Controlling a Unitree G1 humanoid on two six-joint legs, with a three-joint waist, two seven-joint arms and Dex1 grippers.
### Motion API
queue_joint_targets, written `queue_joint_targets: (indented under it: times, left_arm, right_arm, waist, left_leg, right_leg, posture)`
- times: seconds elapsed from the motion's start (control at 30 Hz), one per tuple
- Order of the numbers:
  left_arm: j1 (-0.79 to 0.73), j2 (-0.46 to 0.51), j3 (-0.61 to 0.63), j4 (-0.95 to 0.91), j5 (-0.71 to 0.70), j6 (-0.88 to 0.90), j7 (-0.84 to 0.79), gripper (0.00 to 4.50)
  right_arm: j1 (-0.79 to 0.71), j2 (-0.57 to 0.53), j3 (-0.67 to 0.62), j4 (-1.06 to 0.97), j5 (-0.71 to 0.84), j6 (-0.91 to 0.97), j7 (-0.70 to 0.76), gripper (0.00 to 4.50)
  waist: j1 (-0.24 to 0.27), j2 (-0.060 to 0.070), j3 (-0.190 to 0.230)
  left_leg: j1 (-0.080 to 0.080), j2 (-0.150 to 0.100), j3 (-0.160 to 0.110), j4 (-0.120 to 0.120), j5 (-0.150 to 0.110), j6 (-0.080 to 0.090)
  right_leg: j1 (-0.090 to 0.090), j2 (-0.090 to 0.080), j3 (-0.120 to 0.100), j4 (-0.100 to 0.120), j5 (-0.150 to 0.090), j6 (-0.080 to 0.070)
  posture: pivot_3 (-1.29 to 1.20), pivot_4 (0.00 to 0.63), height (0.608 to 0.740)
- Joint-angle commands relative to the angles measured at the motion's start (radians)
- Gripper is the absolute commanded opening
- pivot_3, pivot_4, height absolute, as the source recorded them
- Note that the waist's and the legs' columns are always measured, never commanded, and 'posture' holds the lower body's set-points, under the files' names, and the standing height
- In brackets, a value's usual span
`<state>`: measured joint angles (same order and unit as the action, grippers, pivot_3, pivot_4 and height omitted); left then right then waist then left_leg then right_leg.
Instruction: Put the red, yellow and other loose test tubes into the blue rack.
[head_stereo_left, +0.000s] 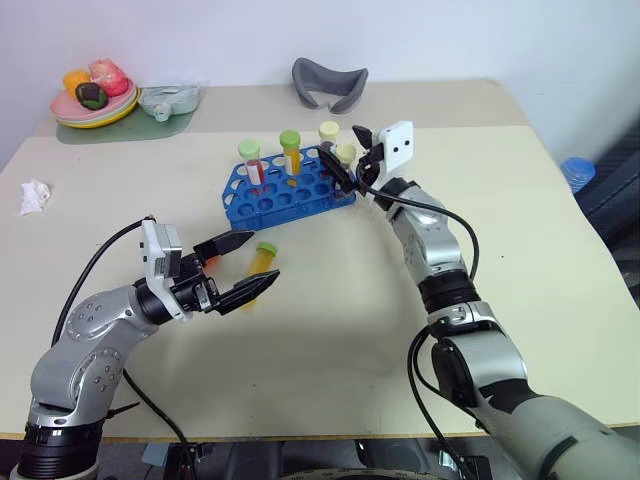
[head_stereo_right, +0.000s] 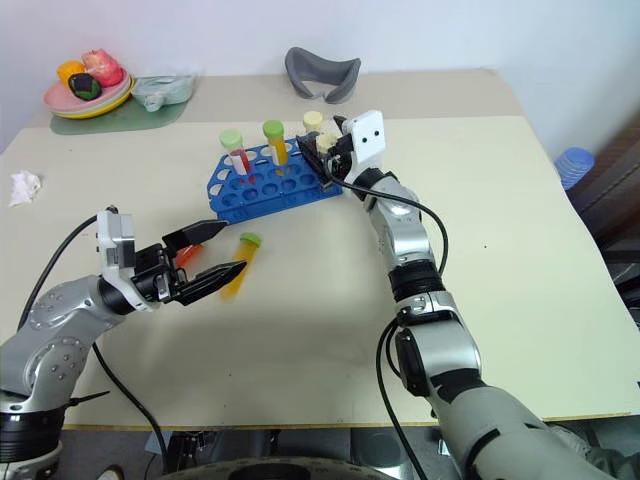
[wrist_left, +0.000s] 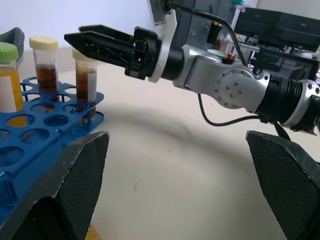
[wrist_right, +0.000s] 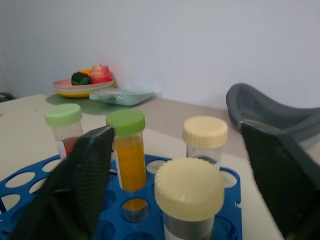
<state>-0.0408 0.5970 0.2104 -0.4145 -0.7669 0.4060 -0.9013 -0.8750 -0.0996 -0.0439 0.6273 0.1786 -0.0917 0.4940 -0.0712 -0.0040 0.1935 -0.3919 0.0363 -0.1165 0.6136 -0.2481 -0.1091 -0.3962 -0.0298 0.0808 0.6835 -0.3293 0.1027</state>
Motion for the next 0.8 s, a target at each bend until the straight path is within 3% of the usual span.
queue_joint_targets:
  times: [0.03,0.2,0.47,0.57,0.8]
  left_arm:
    - [0.006,-0.008,0.013,-0.037,-0.014,-0.006,0.014,4.50]
    - [-0.004,-0.023,0.031,-0.053,-0.043,0.038,0.098,4.50]
    - [-0.016,-0.025,0.022,-0.083,0.119,0.014,0.270,4.50]
    - [-0.031,0.013,0.032,-0.069,0.111,0.086,0.295,4.50]
    - [-0.050,0.177,0.052,-0.079,0.036,0.368,0.319,4.50]
  right_arm:
    - [-0.018,-0.020,-0.018,-0.087,0.012,0.026,-0.019,3.88]
    - [0.068,-0.106,-0.020,-0.382,0.048,0.221,-0.011,3.88]
    - [0.355,-0.390,-0.071,-0.987,0.244,0.744,0.074,3.88]
    - [0.478,-0.506,-0.132,-1.131,0.380,0.900,0.140,3.88]
    - [0.733,-0.740,-0.187,-1.277,0.443,0.952,0.288,3.88]
  waist:
    - [0.000,0.000,0.000]
    - [0.005,0.000,0.000]
    - [0.007,0.000,0.000]
    - [0.012,-0.001,0.000]
    - [0.010,-0.005,0.003]
  left_leg:
    - [0.000,0.000,0.000,0.000,0.000,0.000]
    - [0.000,0.000,0.000,0.000,0.000,0.000]
    - [0.000,0.000,0.000,0.000,0.000,0.000]
    - [0.000,0.000,-0.001,0.000,0.000,0.000]
    - [0.001,0.000,0.000,0.001,0.000,0.000]
  right_leg:
    - [0.000,0.000,0.000,0.000,0.000,0.000]
    - [0.000,0.000,0.000,0.000,0.000,0.000]
    - [0.001,-0.001,0.000,-0.001,0.000,0.000]
    - [0.001,-0.001,0.000,-0.002,0.000,0.000]
    - [0.002,0.000,0.000,-0.002,0.000,0.000]
  posture:
    - [0.00,0.150,0.740]
    - [0.00,0.150,0.740]
    - [0.00,0.150,0.740]
    - [0.00,0.150,0.740]
    - [0.00,0.150,0.740]
